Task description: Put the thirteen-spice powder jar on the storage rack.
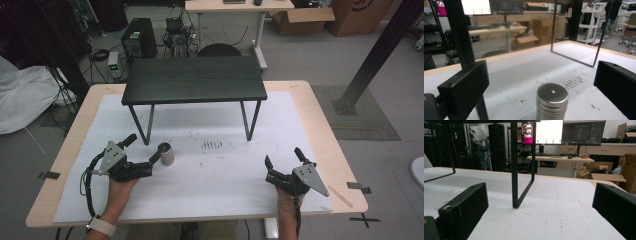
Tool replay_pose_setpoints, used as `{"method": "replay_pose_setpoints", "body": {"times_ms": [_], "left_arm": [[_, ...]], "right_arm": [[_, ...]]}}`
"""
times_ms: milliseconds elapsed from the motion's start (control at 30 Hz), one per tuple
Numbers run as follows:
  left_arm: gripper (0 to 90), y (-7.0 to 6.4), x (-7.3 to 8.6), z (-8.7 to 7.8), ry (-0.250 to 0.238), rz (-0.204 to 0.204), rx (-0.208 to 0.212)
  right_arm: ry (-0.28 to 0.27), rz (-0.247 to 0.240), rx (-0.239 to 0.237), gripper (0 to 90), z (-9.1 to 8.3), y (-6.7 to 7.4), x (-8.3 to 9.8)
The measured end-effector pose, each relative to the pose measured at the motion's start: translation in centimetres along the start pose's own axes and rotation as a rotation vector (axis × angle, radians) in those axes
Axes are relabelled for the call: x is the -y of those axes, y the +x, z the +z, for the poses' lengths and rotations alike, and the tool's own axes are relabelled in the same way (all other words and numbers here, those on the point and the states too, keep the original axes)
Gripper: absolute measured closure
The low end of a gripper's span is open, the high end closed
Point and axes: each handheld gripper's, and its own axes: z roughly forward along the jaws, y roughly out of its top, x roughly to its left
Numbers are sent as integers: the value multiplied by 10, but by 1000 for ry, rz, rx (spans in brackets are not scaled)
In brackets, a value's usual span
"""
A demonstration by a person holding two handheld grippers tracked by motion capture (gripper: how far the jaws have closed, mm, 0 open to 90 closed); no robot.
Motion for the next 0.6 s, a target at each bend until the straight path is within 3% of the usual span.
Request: {"method": "replay_pose_setpoints", "body": {"times_ms": [300, 600], "left_arm": [[5, -7, 7, 13, 38, 7, 29], [5, -11, 14, 25, 70, 18, 30]], "right_arm": [[0, 0, -1, 0, 0, 0, 0], [1, 1, -2, 0, 0, 0, 0]]}}
